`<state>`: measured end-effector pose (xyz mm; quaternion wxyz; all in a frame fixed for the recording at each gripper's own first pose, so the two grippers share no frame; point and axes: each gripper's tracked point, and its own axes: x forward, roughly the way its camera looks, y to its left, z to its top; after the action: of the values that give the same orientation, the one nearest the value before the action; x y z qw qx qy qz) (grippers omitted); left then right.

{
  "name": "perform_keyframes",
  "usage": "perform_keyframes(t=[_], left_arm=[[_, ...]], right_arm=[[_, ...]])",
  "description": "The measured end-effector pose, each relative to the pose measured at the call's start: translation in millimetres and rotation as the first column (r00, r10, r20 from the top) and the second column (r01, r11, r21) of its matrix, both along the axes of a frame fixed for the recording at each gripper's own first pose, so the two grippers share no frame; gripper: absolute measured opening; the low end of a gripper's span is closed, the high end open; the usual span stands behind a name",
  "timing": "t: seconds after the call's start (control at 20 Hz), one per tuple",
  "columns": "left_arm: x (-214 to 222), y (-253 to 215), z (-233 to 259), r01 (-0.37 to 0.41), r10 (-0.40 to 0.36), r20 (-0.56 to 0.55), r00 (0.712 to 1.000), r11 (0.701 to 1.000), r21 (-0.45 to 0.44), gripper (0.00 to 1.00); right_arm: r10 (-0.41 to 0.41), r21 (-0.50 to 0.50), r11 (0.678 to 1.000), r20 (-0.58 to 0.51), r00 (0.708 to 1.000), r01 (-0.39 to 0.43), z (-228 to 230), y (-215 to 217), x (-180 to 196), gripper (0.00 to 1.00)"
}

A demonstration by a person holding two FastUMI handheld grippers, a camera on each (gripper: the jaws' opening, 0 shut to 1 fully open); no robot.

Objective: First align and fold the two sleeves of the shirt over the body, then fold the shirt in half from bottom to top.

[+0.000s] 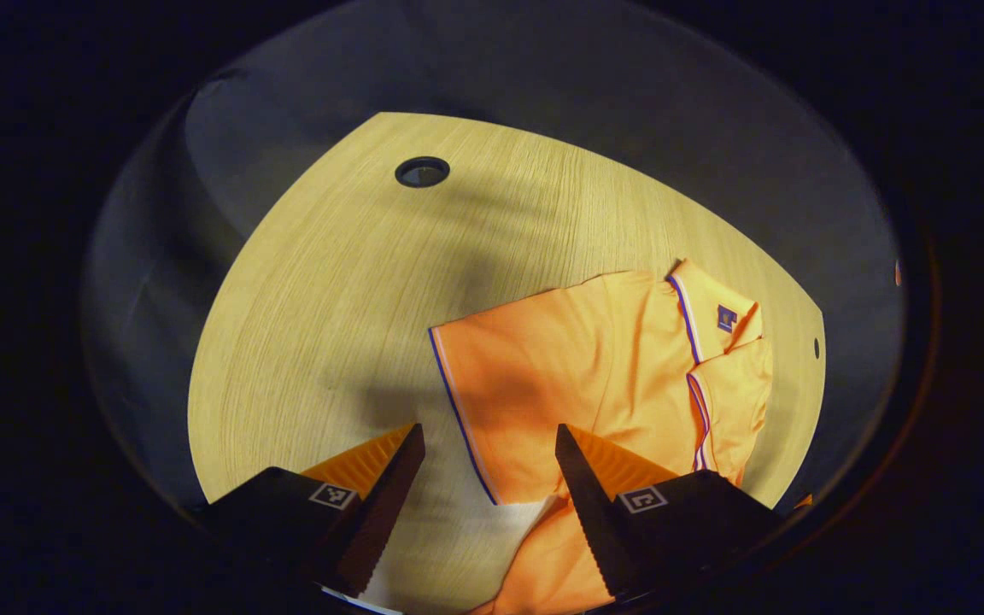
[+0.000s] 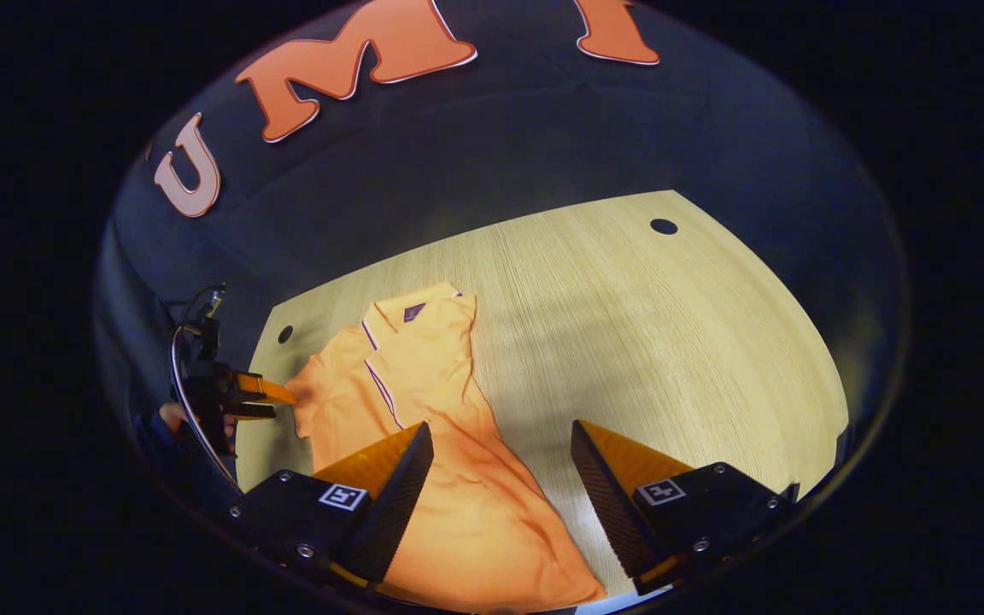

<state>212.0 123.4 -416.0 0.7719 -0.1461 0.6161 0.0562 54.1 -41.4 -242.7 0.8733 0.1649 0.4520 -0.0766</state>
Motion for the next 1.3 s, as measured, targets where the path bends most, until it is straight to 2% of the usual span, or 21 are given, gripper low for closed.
perform_keyframes(t=[0.1, 0.35, 0.45, 0.5, 0.65, 0.75, 0.8, 0.9, 1.05, 1.3], left_arm=[[2.7, 1.6, -15.9, 0.005, -0.005, -0.034, 0.999, 1.000, 0.025, 0.87], [7.7, 8.7, -21.6, 0.022, -0.013, -0.085, 0.996, 0.993, 0.113, 0.81], [11.3, -2.2, -24.7, 0.016, -0.007, -0.084, 0.996, 0.994, 0.110, 0.76], [11.7, -4.0, -21.6, 0.021, -0.013, -0.076, 0.997, 0.994, 0.106, 0.56], [14.1, -12.3, -22.4, 0.059, -0.054, -0.064, 0.996, 0.995, 0.084, 0.12], [15.7, -24.7, -14.0, 0.064, -0.063, -0.031, 0.998, 0.998, 0.026, 0.12], [18.5, -29.7, -9.3, 0.074, -0.074, -0.007, 0.997, 0.997, 0.007, 0.06], [26.9, -39.6, 7.1, 0.109, -0.108, 0.052, 0.993, 0.994, -0.013, 0.05], [38.9, -56.9, 29.9, 0.176, -0.176, 0.114, 0.978, 0.984, 0.009, 0.05], [45.2, -92.8, 47.3, 0.245, -0.244, 0.147, 0.959, 0.969, 0.009, 0.05]], right_arm=[[-0.016, -0.003, 1.000, 0.000, 1.000, 0.016, 1.1, -2.7, -12.7, 0.99], [-0.064, -0.009, 0.998, -0.017, 0.998, 0.064, -1.2, -12.6, -42.8, 0.99], [-0.082, 0.004, 0.997, -0.025, 0.996, 0.082, -3.0, -14.2, -53.4, 0.99], [-0.092, 0.005, 0.996, -0.031, 0.995, 0.092, -4.2, -15.4, -57.8, 0.99], [-0.114, 0.023, 0.993, -0.029, 0.993, 0.115, -5.4, -18.4, -69.0, 0.99], [-0.127, 0.031, 0.991, -0.028, 0.992, 0.128, -6.4, -22.3, -76.7, 0.99], [-0.132, 0.040, 0.990, -0.028, 0.991, 0.133, -6.0, -23.3, -79.4, 0.99], [-0.144, 0.051, 0.988, -0.026, 0.989, 0.145, -6.0, -27.1, -84.5, 0.99], [-0.154, 0.051, 0.987, -0.020, 0.988, 0.155, -5.2, -33.3, -89.4, 0.99], [-0.149, 0.055, 0.987, -0.015, 0.989, 0.150, -1.9, -36.8, -93.9, 0.99]])
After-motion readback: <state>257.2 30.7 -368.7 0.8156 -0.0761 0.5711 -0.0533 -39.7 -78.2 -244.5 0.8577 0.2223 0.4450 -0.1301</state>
